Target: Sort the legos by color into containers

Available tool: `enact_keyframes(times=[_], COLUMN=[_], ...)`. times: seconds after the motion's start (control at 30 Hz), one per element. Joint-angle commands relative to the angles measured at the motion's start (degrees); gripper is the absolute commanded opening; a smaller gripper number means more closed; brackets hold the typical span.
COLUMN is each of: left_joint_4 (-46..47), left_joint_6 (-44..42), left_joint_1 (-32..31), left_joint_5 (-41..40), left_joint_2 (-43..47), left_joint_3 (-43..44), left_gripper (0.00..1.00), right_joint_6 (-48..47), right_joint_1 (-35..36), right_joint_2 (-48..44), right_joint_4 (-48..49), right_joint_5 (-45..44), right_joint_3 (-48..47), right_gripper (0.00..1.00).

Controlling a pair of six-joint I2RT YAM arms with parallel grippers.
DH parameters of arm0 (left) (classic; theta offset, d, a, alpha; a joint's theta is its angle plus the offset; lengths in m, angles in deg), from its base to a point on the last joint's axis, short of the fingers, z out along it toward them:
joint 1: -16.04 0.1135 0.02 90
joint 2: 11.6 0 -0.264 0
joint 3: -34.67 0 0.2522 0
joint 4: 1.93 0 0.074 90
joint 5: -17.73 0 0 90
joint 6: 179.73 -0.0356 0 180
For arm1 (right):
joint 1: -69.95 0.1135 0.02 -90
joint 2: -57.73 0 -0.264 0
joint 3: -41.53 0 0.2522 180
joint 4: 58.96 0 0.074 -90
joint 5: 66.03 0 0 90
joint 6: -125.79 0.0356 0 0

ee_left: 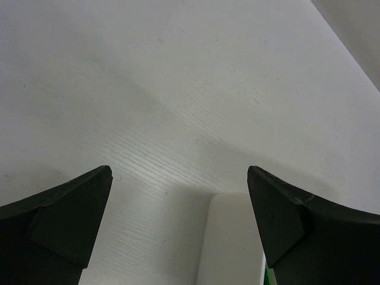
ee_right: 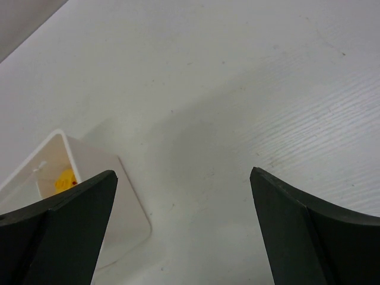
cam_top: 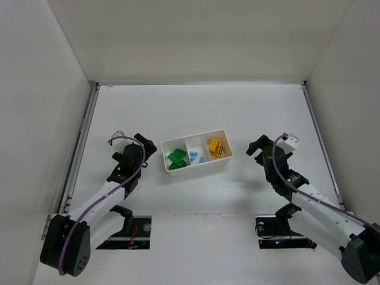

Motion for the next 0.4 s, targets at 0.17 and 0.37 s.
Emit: enact_keyframes(times=[0.17,0.37], left_joint_4=[2.35,1.74], left_joint_6=[1.89,1.19], left_joint_1=[1.36,-0.22], left_joint_5=[-0.62,0.08], left_joint_2=[3.38,0.83], left_joint_3=[-2.53,-0.86], left_gripper=[1.00,1.00], right_joint_6=[0.42,0.25], right_joint_1=[-4.11,-4.20], right_joint_2=[3.20,1.97], right_joint_4=[-1.57,-3.25], right_joint_5=[1.91,2.26], right_joint_3=[0.90,0.89], right_gripper=[1.00,1.00])
